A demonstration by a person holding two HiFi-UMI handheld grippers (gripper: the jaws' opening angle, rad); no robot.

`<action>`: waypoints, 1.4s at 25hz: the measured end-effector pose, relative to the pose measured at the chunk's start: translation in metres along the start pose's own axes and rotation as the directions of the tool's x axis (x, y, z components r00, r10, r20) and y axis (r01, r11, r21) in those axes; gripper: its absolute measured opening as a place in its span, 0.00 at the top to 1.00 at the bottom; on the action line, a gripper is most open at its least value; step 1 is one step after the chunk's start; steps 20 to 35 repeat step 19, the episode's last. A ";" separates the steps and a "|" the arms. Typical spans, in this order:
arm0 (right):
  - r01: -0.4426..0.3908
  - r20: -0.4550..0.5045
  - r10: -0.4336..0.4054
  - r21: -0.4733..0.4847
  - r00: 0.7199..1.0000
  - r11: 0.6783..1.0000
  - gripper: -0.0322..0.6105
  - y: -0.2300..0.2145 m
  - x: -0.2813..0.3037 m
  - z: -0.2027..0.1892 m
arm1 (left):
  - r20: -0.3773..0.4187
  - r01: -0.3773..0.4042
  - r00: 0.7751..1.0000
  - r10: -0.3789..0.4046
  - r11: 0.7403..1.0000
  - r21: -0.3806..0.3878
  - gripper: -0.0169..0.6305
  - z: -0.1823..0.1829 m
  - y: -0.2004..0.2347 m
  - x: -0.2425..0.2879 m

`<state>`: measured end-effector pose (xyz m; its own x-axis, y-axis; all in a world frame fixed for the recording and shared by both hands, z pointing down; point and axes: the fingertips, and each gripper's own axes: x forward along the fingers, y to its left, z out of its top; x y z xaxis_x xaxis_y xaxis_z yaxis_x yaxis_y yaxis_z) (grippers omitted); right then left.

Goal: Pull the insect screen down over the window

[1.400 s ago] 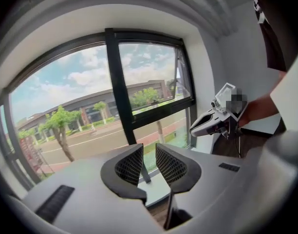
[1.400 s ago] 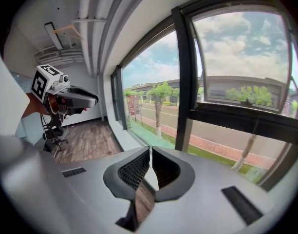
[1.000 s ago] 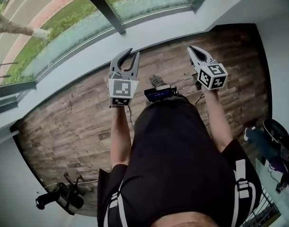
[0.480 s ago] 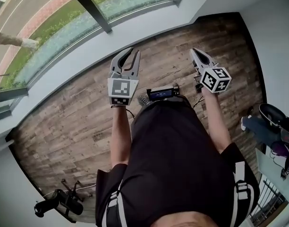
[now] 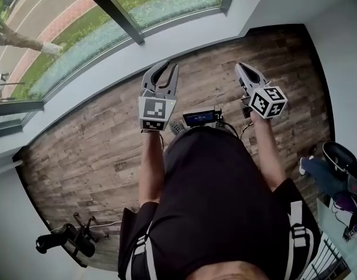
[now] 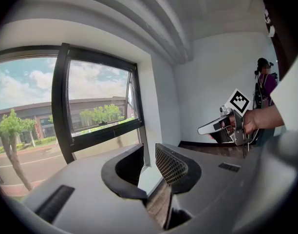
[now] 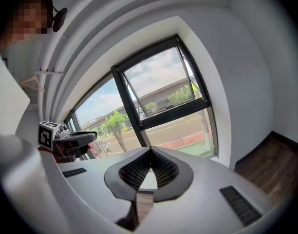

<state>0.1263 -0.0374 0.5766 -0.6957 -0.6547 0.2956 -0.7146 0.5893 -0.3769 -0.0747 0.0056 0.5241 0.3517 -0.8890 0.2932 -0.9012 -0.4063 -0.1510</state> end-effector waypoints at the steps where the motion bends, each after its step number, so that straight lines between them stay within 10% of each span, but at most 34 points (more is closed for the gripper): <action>1: -0.002 0.000 0.002 0.011 1.000 1.000 0.94 -0.007 -0.006 -0.002 | -0.010 0.003 1.000 -0.003 1.000 0.007 0.84 0.000 -0.008 0.001; 16: -0.029 0.007 0.028 0.094 1.000 0.995 0.94 -0.073 -0.081 -0.028 | -0.128 0.039 0.991 -0.028 0.996 0.083 0.84 0.008 -0.113 0.026; 35: -0.025 0.004 0.024 0.098 1.000 0.995 0.94 -0.081 -0.083 -0.032 | -0.141 0.046 0.990 -0.034 0.995 0.087 0.84 0.003 -0.121 0.029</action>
